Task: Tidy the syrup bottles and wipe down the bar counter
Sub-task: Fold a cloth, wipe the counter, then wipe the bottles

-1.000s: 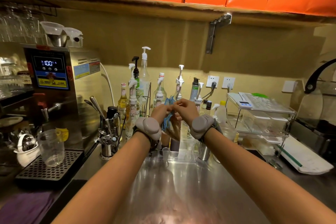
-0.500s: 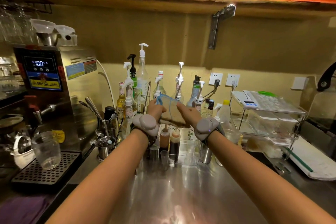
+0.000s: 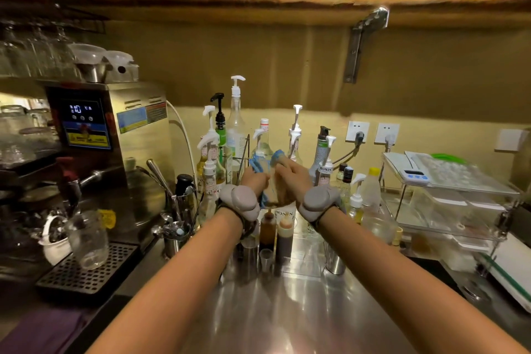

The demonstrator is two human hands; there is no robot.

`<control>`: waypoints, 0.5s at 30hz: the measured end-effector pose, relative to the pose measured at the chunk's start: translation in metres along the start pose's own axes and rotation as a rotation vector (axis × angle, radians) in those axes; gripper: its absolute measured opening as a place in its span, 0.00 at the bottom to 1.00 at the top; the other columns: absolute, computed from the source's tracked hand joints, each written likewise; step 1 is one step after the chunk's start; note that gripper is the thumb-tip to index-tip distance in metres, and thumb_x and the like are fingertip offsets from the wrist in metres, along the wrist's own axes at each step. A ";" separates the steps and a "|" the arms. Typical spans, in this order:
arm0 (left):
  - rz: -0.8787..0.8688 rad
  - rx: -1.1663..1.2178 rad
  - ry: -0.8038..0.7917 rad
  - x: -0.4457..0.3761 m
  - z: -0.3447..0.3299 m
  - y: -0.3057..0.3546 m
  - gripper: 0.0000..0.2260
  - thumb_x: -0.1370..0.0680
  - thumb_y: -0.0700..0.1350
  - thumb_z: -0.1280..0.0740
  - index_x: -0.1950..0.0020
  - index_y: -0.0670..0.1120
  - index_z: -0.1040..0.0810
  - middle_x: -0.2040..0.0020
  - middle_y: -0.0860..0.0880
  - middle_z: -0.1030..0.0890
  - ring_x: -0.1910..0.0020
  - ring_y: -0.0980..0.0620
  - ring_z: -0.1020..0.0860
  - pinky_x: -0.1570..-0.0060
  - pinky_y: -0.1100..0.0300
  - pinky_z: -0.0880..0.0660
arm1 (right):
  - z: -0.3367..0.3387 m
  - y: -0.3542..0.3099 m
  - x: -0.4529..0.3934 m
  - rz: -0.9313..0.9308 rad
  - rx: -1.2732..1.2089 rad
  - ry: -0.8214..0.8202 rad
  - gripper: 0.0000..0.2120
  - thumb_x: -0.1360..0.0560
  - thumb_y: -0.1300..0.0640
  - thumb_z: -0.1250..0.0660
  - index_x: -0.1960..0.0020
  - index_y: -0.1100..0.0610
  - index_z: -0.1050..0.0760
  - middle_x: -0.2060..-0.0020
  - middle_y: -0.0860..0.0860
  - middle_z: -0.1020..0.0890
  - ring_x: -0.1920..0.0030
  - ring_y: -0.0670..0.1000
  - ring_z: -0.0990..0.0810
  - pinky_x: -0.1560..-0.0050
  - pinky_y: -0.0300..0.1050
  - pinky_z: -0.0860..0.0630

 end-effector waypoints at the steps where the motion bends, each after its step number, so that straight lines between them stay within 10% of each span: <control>1: -0.001 0.037 -0.001 -0.001 -0.003 -0.001 0.14 0.22 0.32 0.43 0.36 0.35 0.30 0.42 0.33 0.25 0.43 0.41 0.26 0.37 0.48 0.30 | -0.005 -0.002 0.001 -0.039 -0.046 -0.034 0.12 0.22 0.55 0.41 0.48 0.59 0.21 0.56 0.55 0.22 0.53 0.52 0.26 0.46 0.47 0.28; 9: -0.042 0.150 0.020 -0.011 -0.009 -0.010 0.22 0.23 0.57 0.39 0.39 0.41 0.25 0.40 0.38 0.22 0.37 0.41 0.23 0.34 0.46 0.29 | -0.022 -0.004 0.005 -0.305 -0.436 -0.233 0.29 0.19 0.44 0.50 0.34 0.66 0.29 0.39 0.65 0.23 0.37 0.62 0.24 0.38 0.55 0.26; 15: -0.040 0.196 0.150 -0.021 -0.003 -0.019 0.21 0.22 0.38 0.40 0.29 0.37 0.34 0.35 0.36 0.25 0.36 0.38 0.26 0.35 0.45 0.29 | -0.008 0.012 -0.010 -0.137 -0.141 -0.165 0.24 0.20 0.55 0.43 0.26 0.59 0.39 0.33 0.57 0.29 0.35 0.55 0.28 0.41 0.44 0.33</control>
Point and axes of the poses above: each hand's wrist, its own x-axis away from the middle knuckle, its own z-axis out of the back of the hand, y = z × x, the point moved 3 cm from there along -x, towards the middle knuckle
